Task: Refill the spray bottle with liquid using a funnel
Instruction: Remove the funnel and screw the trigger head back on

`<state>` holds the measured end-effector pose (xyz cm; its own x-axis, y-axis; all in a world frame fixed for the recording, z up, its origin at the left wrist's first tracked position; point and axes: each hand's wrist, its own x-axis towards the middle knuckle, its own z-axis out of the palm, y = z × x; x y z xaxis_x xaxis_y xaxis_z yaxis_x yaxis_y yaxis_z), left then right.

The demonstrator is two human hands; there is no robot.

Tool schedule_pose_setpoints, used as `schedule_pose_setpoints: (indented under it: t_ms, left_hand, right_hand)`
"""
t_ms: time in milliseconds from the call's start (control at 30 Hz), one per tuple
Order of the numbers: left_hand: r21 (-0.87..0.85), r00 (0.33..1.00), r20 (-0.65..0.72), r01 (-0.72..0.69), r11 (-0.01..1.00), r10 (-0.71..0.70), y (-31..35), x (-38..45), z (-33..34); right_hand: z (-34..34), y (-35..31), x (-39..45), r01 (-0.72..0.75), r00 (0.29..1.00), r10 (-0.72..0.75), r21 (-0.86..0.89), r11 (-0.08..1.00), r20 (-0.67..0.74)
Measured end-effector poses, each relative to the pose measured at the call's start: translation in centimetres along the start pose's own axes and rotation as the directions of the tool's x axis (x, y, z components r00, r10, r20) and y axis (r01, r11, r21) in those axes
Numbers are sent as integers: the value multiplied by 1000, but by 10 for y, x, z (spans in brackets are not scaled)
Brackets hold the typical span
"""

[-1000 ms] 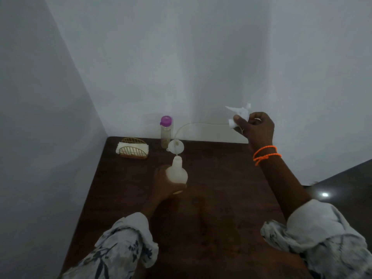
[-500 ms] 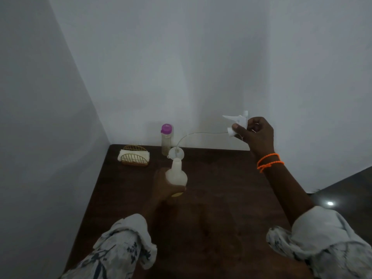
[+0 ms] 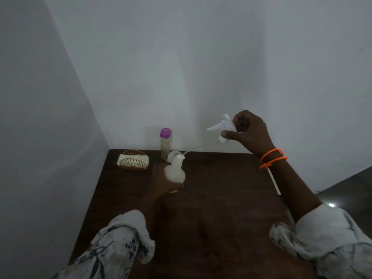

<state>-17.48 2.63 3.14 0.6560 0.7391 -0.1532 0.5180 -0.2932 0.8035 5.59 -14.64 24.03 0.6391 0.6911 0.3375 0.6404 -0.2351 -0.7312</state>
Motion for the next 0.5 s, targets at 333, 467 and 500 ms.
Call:
schedule_pose_setpoints:
  t_ms: [333, 467, 500]
  left_hand:
    - [45, 998, 21, -66, 997, 65, 13, -1, 3]
    - [62, 996, 38, -84, 995, 82, 19, 0, 3]
    - [66, 996, 40, -84, 994, 81, 20, -1, 2]
  right_hand:
    - [36, -23, 3, 116, 985, -106, -75, 990, 135]
    - [54, -27, 4, 110, 979, -90, -103, 989, 181]
    - [57, -28, 4, 105, 979, -82, -115, 988, 187]
